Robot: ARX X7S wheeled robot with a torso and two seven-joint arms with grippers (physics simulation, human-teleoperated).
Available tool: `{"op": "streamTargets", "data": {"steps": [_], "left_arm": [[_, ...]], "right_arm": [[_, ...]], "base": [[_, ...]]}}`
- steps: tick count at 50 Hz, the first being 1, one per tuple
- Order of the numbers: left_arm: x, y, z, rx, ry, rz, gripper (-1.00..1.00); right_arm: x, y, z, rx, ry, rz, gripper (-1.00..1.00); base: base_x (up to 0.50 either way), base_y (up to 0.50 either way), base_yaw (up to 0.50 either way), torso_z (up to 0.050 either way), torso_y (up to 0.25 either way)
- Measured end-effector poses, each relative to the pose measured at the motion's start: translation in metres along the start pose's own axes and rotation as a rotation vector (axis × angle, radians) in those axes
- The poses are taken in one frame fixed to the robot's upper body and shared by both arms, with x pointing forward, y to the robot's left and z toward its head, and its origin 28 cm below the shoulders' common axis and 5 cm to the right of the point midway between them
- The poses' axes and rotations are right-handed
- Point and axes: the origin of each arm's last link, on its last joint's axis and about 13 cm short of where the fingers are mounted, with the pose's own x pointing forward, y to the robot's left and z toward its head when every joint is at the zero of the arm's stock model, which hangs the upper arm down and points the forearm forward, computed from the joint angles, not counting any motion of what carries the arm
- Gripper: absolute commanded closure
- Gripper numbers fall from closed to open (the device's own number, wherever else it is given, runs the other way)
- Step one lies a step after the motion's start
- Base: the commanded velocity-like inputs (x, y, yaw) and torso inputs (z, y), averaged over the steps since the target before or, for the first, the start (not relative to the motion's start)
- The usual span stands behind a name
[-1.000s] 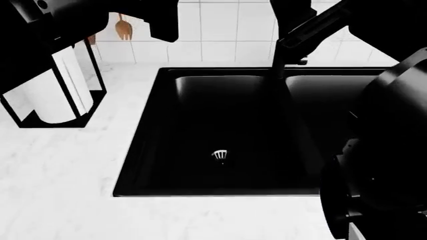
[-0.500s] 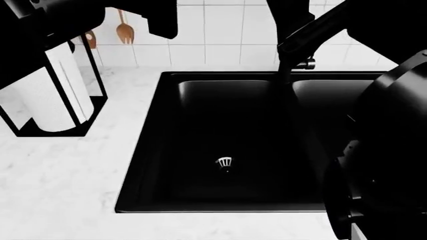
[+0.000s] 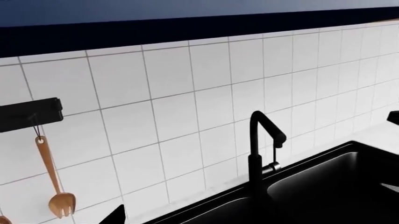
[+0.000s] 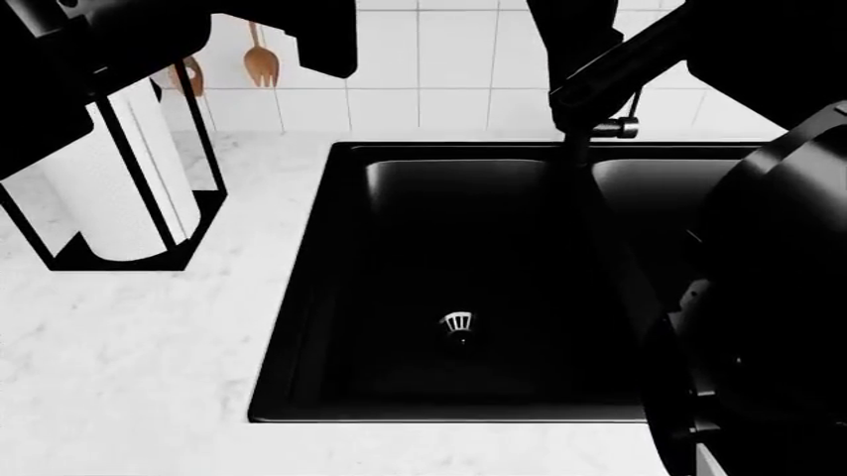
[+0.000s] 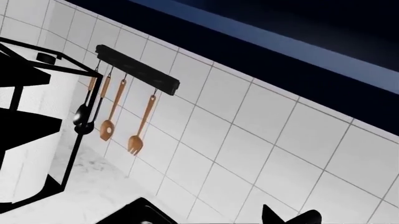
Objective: Pick the corn, radish from the counter and place them in the cabinet. Then close the cabinet.
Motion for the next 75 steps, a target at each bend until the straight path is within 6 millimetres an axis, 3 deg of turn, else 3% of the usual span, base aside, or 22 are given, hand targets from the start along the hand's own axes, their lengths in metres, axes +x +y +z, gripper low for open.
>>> {"op": "streamTargets", "data": {"steps": [35, 75], "left_arm": [[-0.008, -0.003, -0.002, -0.024, -0.021, 0.001, -1.0], [-0.052, 0.005, 0.013, -0.398, -0.363, 0.279, -1.0]], "right_arm": [[-0.002, -0.002, 0.0, 0.007, 0.002, -0.016, -1.0], [-0.006, -0.007, 0.002, 0.009, -0.013, -0.054, -1.0]], "base": [[0.08, 0.0, 0.0, 0.0, 0.0], [0.0, 0.0, 0.0, 0.0, 0.0]]}}
